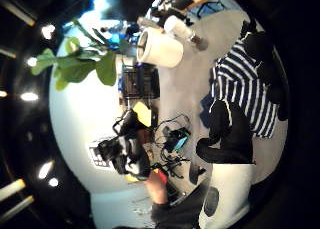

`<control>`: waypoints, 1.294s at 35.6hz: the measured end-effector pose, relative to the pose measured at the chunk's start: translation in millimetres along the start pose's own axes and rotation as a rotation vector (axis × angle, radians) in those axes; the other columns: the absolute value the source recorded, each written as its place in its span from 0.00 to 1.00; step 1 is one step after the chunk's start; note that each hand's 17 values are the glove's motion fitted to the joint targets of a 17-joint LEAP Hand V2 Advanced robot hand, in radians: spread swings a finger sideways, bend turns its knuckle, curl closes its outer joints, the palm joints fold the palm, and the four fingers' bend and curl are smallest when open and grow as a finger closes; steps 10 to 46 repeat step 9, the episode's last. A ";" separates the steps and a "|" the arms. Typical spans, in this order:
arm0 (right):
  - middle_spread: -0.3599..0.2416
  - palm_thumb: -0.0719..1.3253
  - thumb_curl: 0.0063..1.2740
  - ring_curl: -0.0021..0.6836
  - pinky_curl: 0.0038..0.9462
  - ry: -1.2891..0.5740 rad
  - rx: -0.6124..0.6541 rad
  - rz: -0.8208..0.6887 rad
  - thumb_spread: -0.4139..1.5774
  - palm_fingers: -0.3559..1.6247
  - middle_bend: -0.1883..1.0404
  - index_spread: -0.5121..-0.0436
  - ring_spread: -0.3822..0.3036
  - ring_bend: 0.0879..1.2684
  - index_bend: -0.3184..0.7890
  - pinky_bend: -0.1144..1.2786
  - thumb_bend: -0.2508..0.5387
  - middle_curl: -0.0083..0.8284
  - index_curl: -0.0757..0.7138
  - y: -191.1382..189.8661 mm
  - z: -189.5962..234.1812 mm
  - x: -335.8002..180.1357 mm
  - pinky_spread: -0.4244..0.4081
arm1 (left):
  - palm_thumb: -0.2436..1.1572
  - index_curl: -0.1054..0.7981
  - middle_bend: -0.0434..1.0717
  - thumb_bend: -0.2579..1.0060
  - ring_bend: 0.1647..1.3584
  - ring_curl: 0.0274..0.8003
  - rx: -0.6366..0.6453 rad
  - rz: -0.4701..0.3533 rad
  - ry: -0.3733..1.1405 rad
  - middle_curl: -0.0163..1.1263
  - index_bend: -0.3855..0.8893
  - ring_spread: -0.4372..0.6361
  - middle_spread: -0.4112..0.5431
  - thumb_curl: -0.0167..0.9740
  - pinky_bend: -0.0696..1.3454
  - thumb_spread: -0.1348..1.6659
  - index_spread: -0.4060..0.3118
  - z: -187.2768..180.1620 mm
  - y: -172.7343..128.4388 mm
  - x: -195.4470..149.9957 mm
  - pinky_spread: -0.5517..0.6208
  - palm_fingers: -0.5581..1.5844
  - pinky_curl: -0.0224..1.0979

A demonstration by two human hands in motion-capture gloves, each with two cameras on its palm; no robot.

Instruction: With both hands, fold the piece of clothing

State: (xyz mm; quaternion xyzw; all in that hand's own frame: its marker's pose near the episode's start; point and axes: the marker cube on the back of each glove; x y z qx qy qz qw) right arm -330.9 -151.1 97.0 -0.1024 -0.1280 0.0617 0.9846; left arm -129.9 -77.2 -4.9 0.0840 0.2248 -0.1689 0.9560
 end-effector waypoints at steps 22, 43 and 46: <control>0.48 0.72 0.42 0.65 0.45 0.003 0.011 0.048 0.73 0.70 0.39 0.68 0.32 0.51 0.35 0.58 0.30 0.57 0.28 2.3 -27.6 37.5 0.27 | 0.32 0.61 0.18 0.20 0.28 0.36 -0.011 0.029 -0.007 0.25 0.49 0.61 0.56 0.22 0.18 0.86 0.46 8.1 -6.3 17.7 0.81 0.42 0.28; 0.48 0.72 0.42 0.65 0.45 0.003 0.011 0.048 0.73 0.70 0.39 0.68 0.32 0.51 0.35 0.58 0.30 0.57 0.28 2.3 -27.6 37.5 0.27 | 0.32 0.61 0.18 0.20 0.28 0.36 -0.011 0.029 -0.007 0.25 0.49 0.61 0.56 0.22 0.18 0.86 0.46 8.1 -6.3 17.7 0.81 0.42 0.28; 0.48 0.72 0.42 0.65 0.45 0.003 0.011 0.048 0.73 0.70 0.39 0.68 0.32 0.51 0.35 0.58 0.30 0.57 0.28 2.3 -27.6 37.5 0.27 | 0.32 0.61 0.18 0.20 0.28 0.36 -0.011 0.029 -0.007 0.25 0.49 0.61 0.56 0.22 0.18 0.86 0.46 8.1 -6.3 17.7 0.81 0.42 0.28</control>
